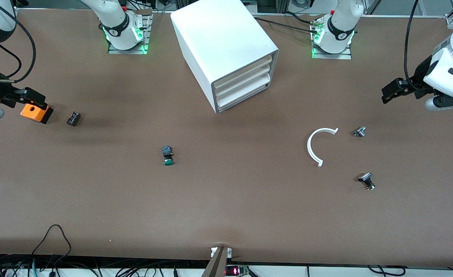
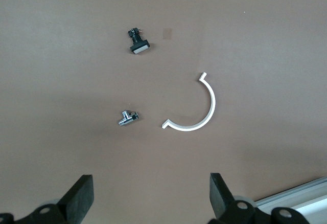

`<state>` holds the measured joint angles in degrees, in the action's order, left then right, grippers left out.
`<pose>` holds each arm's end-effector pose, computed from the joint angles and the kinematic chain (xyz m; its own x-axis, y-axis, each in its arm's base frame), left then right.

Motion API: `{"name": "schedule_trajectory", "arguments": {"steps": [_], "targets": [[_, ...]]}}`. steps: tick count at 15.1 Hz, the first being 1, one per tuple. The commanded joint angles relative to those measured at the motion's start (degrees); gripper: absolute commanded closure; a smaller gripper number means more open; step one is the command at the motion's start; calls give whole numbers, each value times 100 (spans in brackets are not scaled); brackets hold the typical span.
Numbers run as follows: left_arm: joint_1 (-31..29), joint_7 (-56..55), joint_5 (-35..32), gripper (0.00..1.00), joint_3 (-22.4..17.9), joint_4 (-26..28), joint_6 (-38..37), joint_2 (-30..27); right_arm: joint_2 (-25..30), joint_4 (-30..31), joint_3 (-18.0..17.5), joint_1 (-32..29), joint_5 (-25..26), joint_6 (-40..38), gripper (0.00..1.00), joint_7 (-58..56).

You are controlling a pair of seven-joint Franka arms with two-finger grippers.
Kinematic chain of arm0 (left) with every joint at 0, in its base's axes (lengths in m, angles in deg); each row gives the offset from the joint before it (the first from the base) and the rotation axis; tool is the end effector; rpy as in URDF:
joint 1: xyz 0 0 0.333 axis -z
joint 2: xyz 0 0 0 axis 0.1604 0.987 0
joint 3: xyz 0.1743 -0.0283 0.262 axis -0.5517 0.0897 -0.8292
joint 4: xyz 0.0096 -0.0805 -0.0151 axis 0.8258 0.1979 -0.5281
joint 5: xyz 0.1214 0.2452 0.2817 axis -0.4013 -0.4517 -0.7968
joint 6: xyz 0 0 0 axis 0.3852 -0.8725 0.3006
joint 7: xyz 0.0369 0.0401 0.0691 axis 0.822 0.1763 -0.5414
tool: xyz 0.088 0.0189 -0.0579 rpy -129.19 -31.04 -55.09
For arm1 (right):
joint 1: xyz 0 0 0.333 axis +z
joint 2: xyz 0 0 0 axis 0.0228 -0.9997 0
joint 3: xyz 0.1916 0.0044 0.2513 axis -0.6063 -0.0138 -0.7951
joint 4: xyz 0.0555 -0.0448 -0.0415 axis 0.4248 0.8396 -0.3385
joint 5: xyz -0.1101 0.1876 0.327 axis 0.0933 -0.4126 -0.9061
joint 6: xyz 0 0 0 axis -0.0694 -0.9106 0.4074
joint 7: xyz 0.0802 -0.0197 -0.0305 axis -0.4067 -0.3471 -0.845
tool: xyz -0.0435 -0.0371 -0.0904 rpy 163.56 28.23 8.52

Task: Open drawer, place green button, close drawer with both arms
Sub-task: 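Grasp the button with the right gripper while the left gripper reaches the drawer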

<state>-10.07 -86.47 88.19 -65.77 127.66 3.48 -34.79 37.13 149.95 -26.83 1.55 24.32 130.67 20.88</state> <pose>0.5498 -0.0393 0.5945 0.9871 0.1574 -0.0285 0.1566 -0.9873 -0.0267 0.5608 -0.0461 0.5401 0.9987 -0.0469 -0.0177 -0.0459 -0.9976 0.0523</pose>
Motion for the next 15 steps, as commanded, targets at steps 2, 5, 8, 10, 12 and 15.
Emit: {"name": "schedule_trajectory", "arguments": {"steps": [2,5,8,10,12,15], "targets": [[-22,-1,105,0,0,-251,-152,107,302,330,-60,-14,-77,229,0,52],[-22,-19,105,0,0,-269,-153,116,320,348,-60,-14,-77,247,0,52],[31,-45,43,0,61,-260,-161,195,328,356,-60,-14,-77,247,0,52],[84,-63,8,0,132,-347,-380,467,328,374,-59,-14,-77,247,0,52],[75,-46,51,0,176,-540,-460,599,302,322,-59,-14,-86,247,0,70],[84,-2,157,0,193,-568,-601,643,223,207,-60,13,-541,264,0,87]]}}
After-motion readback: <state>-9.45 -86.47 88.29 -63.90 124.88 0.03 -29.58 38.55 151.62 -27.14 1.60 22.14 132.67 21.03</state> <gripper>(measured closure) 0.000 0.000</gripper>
